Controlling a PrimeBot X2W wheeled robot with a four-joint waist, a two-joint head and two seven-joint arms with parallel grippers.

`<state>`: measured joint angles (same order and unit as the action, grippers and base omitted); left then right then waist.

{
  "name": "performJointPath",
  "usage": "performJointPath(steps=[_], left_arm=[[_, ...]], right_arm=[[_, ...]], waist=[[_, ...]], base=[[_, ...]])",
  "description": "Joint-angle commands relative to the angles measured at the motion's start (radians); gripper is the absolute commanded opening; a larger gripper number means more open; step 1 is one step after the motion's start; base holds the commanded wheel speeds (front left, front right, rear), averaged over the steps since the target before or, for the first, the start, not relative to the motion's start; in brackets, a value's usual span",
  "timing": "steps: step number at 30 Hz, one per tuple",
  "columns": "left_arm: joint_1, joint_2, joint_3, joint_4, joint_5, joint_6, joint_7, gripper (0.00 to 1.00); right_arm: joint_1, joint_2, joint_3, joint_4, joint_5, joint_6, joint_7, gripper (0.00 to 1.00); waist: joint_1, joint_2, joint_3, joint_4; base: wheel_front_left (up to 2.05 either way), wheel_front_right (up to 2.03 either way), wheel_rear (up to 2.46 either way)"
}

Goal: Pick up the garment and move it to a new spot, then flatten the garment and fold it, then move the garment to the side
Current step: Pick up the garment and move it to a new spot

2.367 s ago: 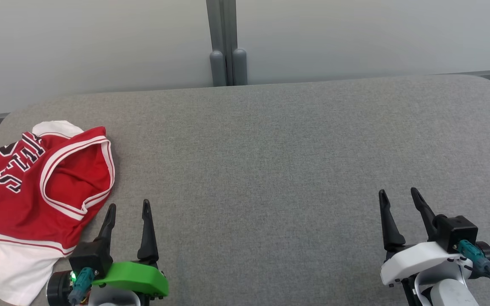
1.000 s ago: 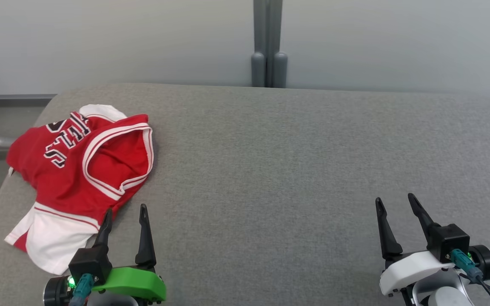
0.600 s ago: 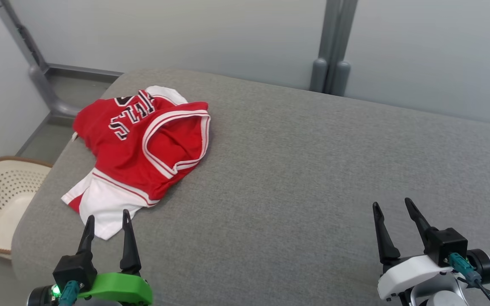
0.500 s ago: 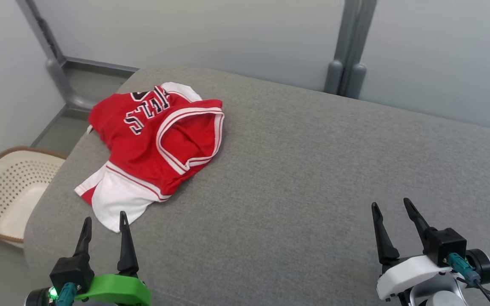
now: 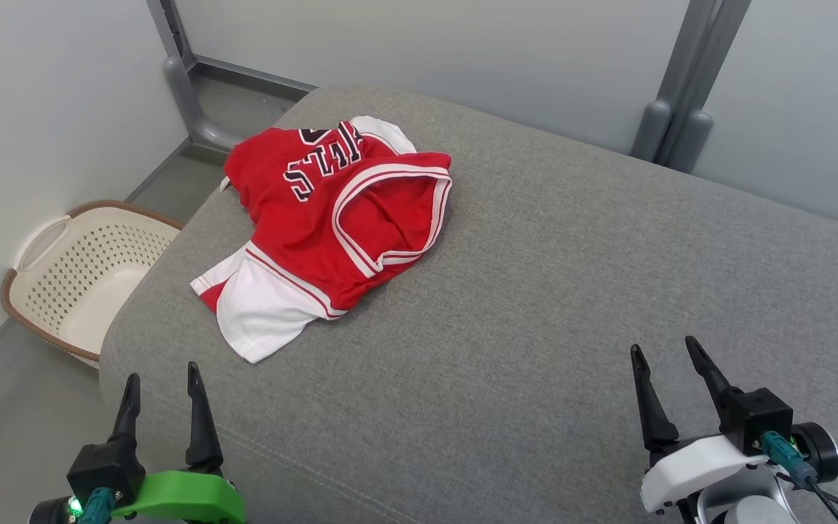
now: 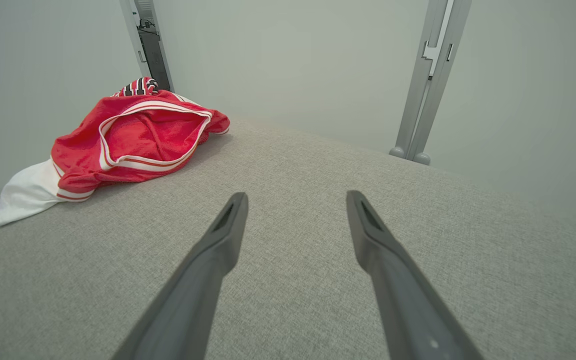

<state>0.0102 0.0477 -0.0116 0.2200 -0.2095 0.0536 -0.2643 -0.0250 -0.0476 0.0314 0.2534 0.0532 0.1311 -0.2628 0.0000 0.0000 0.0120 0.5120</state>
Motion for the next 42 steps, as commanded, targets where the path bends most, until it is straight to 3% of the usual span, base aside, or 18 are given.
performJointPath(steps=[1,7,12,18,25,33,39,42], left_arm=[[-0.002,0.005,0.002,-0.001,-0.012,0.003,-0.001,1.0],[-0.038,0.005,0.0,0.019,-0.016,-0.002,0.0,1.0],[-0.13,0.005,0.007,0.086,-0.039,-0.042,-0.001,1.0],[-0.357,0.015,0.051,0.319,-0.094,-0.118,0.0,1.0],[-0.588,0.084,0.062,0.597,-0.17,-0.169,0.052,1.0],[-0.731,0.17,0.068,0.746,-0.247,-0.182,0.134,1.0],[-0.774,0.242,0.056,0.817,-0.262,-0.183,0.2,1.0],[-0.785,0.276,0.054,0.856,-0.248,-0.154,0.216,1.0]], right_arm=[[-0.003,-0.005,0.0,-0.005,-0.005,-0.001,-0.003,1.0],[-0.005,-0.005,0.002,-0.002,-0.014,-0.001,-0.003,1.0],[-0.015,-0.005,0.006,-0.009,-0.035,-0.001,-0.003,1.0],[-0.043,-0.005,0.035,-0.02,-0.08,-0.001,-0.003,1.0],[-0.075,-0.006,0.072,-0.039,-0.128,-0.001,-0.003,1.0],[-0.1,-0.005,0.107,-0.075,-0.157,-0.001,-0.003,1.0],[-0.108,-0.004,0.117,-0.097,-0.145,-0.001,-0.003,1.0],[-0.108,-0.004,0.12,-0.102,-0.134,-0.001,-0.003,1.0]], waist=[[0.0,0.0,0.006,0.003],[0.0,0.0,0.014,-0.016],[0.0,0.0,0.035,-0.044],[0.0,0.0,0.099,-0.12],[0.0,0.0,0.196,-0.254],[0.0,0.0,0.301,-0.398],[0.0,0.0,0.341,-0.462],[0.0,0.0,0.345,-0.482]], base=[[0.0,0.0,0.0],[0.0,0.0,0.0],[0.0,0.0,0.0],[0.0,0.0,0.0],[0.0,0.0,0.0],[0.0,0.0,0.0],[0.0,0.0,0.0],[0.0,0.0,0.0]])
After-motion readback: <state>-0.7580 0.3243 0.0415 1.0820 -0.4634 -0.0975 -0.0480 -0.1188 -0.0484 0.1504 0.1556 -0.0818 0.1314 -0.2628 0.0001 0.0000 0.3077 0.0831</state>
